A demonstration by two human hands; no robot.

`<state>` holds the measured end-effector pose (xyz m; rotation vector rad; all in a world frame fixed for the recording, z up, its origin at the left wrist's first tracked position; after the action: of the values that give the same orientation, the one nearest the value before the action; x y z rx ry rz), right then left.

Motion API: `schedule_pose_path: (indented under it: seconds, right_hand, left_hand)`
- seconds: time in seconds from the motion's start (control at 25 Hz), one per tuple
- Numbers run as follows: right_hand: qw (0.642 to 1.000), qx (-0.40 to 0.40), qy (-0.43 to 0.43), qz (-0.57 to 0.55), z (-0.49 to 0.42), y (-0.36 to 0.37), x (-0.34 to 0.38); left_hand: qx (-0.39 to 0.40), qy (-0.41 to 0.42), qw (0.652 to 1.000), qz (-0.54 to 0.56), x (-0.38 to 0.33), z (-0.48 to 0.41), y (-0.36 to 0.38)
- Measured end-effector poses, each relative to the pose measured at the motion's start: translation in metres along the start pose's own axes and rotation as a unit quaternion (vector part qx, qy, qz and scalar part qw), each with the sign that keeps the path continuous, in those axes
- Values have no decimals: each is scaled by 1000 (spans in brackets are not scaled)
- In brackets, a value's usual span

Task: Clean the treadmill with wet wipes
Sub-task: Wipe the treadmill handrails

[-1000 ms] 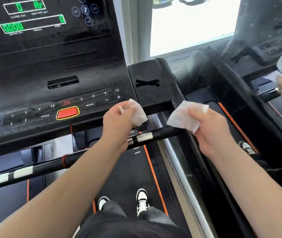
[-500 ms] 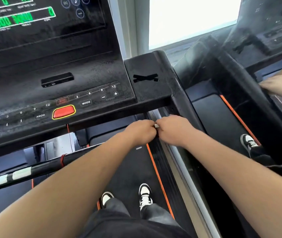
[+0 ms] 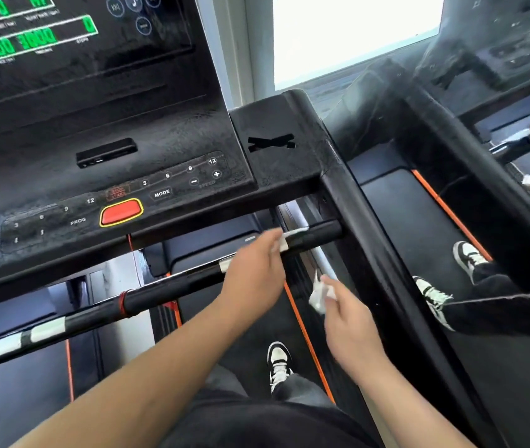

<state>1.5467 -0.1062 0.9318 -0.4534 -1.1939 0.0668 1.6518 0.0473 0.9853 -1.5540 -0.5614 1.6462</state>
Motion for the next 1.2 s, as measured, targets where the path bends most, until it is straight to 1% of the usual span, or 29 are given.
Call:
schedule_pose_path:
  seconds: [0.04,0.08,0.12,0.16,0.2,0.24,0.28,0.32,0.36,0.48,0.56,0.6,0.68,0.76,0.8,0.84,0.88,0.92,0.96,1.0,1.04,1.12,1.2]
  right_hand:
    - [973,-30,152,-171,-4,2,-14]
    - [912,-56,275,-298,-8,6,-22]
    - [856,-78,348,-374,-14,9,-26]
    - [815,-94,374,-432,-25,13,-24]
    - [787,-108,370,-482,-40,18,-20]
    - [768,-113,351,-523,-55,25,-16]
    - [749,-109,328,-565,-67,33,-10]
    - [733,-92,308,-600,-77,43,-4]
    - [722,-81,298,-619,-82,50,-2]
    - [707,-46,283,-647,-78,63,2]
    - [708,-16,297,-641,-68,70,-1]
    - [705,-4,309,-638,-62,73,-2]
    - [711,12,314,-630,-55,77,-1]
    - [724,1,304,-620,-51,71,3]
    - [732,-19,294,-615,-54,64,2]
    - [740,-40,277,-612,-59,55,4]
    - [744,-55,260,-613,-66,47,5]
    - [756,-61,250,-602,-72,41,5]
    - [754,-77,254,-602,-79,39,4]
    - [730,-92,260,-626,-85,40,0]
    - [717,-99,269,-636,-90,41,-5]
    - [715,-94,282,-633,-91,46,-7]
    - [726,-68,288,-621,-80,54,-4]
  left_hand:
    - [-15,-59,997,52,6,-14,-4]
    - [-23,-119,986,116,14,-28,-5]
    - [-21,-162,974,160,18,-39,-3]
    - [-5,-170,972,161,18,-47,1]
    - [31,-139,985,96,9,-52,7]
    - [82,-80,993,-12,-4,-53,15]
    - [129,-19,984,-122,-14,-50,26]
    - [160,30,966,-199,-19,-47,35]
    - [176,54,955,-233,-18,-45,40]
    - [188,67,949,-246,-13,-48,42]
    - [160,87,946,-267,-16,-41,39]
    - [135,102,948,-269,-18,-33,38]
    - [106,140,947,-267,-19,-10,40]
    - [111,162,941,-277,-14,9,39]
    - [113,162,940,-279,-12,8,37]
    - [112,154,942,-275,-11,1,35]
    - [119,134,946,-269,-12,-9,34]
    - [134,101,951,-258,-13,-21,34]
    - [149,66,956,-243,-13,-31,33]
    - [161,42,957,-238,-12,-38,33]
    - [164,35,957,-238,-11,-40,34]
    - [149,58,957,-243,-9,-31,37]
    - [117,99,958,-242,-6,-15,36]
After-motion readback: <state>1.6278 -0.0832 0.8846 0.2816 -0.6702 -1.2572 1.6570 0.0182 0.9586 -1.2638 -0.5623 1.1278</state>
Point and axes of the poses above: each hand's wrist, its own z-axis away from the middle knuckle, its own y-axis out of the palm, x = y × z, the point moved 6 cm from there along -z, towards the middle knuckle, and after that the axes turned 5 degrees about -z, right-handed, at the moved point
